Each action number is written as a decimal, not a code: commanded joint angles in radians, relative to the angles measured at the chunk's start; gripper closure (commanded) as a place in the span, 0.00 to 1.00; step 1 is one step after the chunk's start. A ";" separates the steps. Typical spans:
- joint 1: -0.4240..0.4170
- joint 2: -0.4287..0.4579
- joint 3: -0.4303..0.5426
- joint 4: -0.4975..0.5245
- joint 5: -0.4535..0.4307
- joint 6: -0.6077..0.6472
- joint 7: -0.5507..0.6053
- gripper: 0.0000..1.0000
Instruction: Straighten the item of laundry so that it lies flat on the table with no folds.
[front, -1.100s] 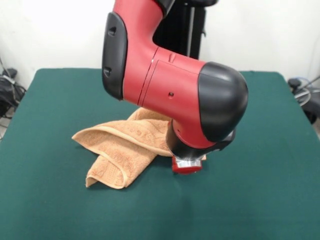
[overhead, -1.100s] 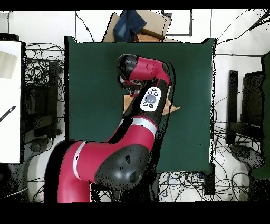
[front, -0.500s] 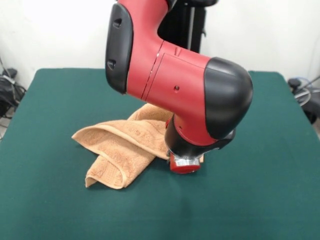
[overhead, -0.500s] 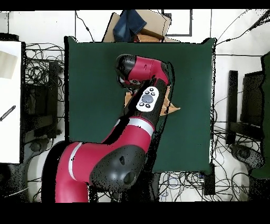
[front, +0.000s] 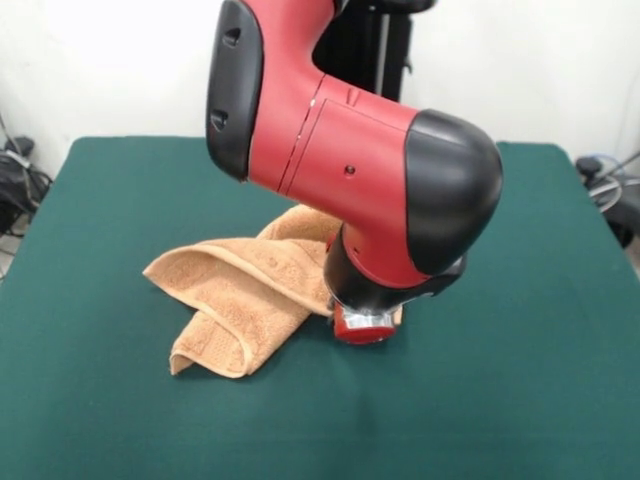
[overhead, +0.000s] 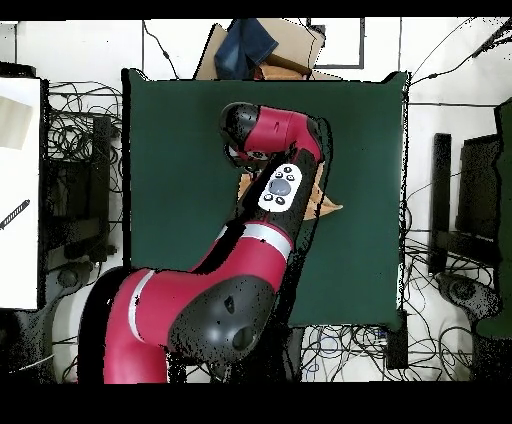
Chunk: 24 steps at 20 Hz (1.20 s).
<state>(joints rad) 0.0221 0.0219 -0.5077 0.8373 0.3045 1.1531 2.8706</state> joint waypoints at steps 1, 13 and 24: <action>0.016 -0.119 0.031 0.142 0.029 -0.034 0.207 1.00; 0.074 -0.473 0.047 0.390 -0.028 -0.178 -0.009 1.00; -0.029 -0.576 0.070 0.238 -0.059 0.101 -0.130 1.00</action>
<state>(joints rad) 0.0544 -0.4942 -0.5119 1.0536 0.2930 1.1094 2.8706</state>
